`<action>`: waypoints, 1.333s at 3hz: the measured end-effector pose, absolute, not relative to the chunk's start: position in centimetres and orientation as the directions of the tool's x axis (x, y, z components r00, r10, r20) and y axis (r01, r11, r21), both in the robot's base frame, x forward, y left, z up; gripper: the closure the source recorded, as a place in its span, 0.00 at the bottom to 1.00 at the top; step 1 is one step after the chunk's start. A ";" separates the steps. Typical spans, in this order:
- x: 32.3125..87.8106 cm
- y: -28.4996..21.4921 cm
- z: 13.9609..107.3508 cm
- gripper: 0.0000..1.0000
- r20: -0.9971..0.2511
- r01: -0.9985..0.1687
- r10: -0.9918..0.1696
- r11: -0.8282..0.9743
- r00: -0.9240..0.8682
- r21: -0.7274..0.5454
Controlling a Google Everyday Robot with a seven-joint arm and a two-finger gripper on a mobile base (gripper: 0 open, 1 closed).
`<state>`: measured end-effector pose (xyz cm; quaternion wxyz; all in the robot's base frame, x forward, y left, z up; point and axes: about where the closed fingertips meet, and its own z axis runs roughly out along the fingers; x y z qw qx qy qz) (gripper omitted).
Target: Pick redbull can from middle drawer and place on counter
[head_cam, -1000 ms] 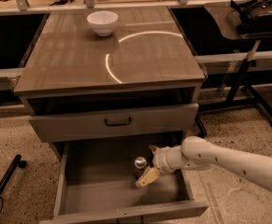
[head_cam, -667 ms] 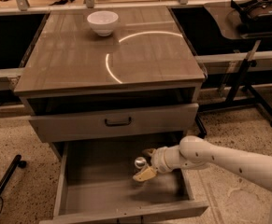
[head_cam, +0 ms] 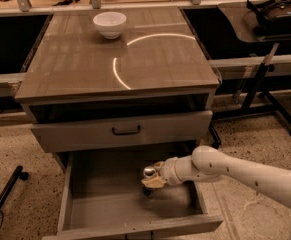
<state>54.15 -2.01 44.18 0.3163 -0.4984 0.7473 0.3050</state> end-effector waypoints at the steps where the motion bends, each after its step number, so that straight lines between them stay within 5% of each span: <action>1: 52.8 -3.0 48.6 1.00 -0.822 -0.958 -0.523 0.272 -0.227 0.092; 4: 50.8 -9.8 59.5 1.00 -0.771 -0.963 -0.630 0.253 -0.092 -0.092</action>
Offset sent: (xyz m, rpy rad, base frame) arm -0.0418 -0.1017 0.1795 -0.0894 -0.2796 0.0518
